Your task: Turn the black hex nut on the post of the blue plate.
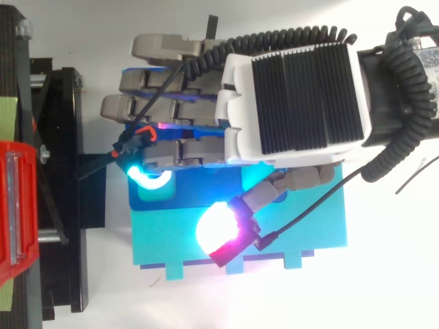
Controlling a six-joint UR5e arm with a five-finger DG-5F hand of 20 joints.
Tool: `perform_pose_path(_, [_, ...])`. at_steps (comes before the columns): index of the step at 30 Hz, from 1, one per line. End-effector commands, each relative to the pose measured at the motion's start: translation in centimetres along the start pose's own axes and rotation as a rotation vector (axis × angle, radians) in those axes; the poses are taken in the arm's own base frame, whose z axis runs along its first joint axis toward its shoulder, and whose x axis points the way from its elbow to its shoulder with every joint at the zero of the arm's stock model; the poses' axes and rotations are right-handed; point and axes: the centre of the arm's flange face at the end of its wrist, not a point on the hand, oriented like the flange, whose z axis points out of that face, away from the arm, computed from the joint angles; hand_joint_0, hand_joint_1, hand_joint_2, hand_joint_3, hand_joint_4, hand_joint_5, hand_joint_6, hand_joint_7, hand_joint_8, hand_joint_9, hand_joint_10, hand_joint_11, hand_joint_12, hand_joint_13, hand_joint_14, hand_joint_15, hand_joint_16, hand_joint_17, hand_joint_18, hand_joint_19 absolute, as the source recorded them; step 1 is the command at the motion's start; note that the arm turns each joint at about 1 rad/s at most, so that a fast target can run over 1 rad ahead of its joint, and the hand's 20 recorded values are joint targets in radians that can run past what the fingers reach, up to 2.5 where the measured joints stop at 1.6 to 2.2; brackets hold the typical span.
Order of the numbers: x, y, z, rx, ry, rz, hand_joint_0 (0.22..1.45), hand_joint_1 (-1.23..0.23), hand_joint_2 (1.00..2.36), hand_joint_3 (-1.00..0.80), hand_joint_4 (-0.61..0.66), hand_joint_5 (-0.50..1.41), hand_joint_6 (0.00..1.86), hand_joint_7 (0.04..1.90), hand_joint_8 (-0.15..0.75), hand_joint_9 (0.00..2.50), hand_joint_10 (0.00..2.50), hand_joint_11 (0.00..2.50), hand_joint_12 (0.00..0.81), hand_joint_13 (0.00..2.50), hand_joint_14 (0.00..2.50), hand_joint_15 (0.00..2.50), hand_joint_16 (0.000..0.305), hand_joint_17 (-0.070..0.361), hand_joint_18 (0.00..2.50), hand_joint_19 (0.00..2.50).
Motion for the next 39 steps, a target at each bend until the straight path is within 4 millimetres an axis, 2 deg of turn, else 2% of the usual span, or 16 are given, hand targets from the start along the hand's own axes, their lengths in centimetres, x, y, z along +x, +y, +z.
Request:
perform_pose_path(1, [0.0, 0.2, 0.0, -0.002, 0.004, -0.001, 0.46, -0.32, 1.0, -0.5, 0.14, -0.22, 0.5, 0.89, 0.215, 0.12, 0.0, 0.0, 0.356, 0.04, 0.0, 0.0, 0.06, 0.134, 0.0, 0.08])
perform_pose_path(14, [0.6, -0.8, -1.0, 0.021, 0.069, 0.013, 0.46, -0.32, 1.0, -0.5, 0.14, -0.22, 0.5, 0.89, 0.214, 0.12, 0.0, 0.0, 0.356, 0.04, 0.0, 0.0, 0.06, 0.134, 0.0, 0.08])
perform_pose_path(28, [0.3, -2.5, -1.5, 0.04, 0.06, 0.022, 0.46, -0.33, 1.0, -0.5, 0.14, -0.22, 0.5, 0.89, 0.216, 0.12, 0.0, 0.0, 0.355, 0.04, 0.0, 0.0, 0.06, 0.134, 0.0, 0.08])
perform_pose_path(39, [0.2, -3.0, -1.7, 0.038, 0.06, 0.024, 0.46, -0.32, 1.0, -0.5, 0.14, -0.22, 0.5, 0.89, 0.217, 0.12, 0.0, 0.0, 0.356, 0.04, 0.0, 0.01, 0.06, 0.134, 0.0, 0.08])
